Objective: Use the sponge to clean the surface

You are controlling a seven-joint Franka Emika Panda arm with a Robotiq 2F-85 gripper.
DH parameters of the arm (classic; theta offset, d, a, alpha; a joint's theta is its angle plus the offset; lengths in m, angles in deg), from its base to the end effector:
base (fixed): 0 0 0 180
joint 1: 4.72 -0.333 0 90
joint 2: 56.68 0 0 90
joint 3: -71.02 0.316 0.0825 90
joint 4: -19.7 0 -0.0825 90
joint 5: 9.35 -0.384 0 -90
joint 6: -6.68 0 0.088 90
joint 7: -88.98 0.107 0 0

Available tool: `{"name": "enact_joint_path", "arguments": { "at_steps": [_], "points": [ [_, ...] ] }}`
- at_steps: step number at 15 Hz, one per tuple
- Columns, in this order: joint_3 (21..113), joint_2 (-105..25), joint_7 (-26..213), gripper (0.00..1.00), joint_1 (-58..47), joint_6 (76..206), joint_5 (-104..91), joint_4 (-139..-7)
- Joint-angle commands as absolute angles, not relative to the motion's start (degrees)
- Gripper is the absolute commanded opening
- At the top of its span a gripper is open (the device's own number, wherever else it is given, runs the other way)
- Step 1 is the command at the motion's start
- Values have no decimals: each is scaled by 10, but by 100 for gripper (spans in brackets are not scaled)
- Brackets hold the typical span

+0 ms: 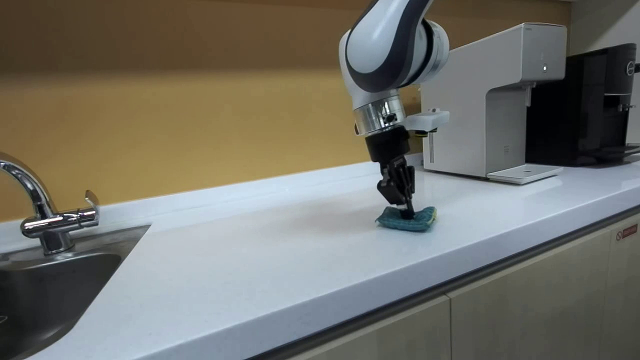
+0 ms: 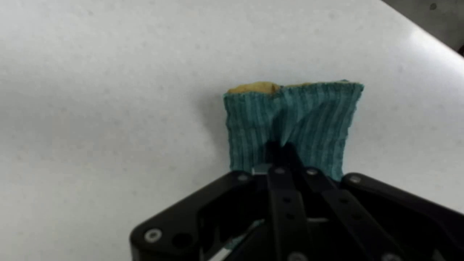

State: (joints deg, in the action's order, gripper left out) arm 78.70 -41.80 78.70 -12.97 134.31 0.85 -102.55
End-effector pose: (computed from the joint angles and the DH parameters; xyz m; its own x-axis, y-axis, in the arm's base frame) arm 0.5326 0.1459 0.2733 0.8279 0.5318 -0.1785 0.5481 -0.8345 0.0560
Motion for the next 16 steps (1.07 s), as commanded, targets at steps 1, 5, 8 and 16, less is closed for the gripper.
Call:
{"name": "enact_joint_path", "arguments": {
  "at_steps": [1,5,8,16],
  "points": [
    [796,-372,797,1,-148,1334,21,-971],
    [774,-336,813,1,-139,1324,21,-911],
    [745,-321,831,1,-121,1326,18,-885],
    [693,-354,850,1,-68,1333,22,-944]
  ]
}}
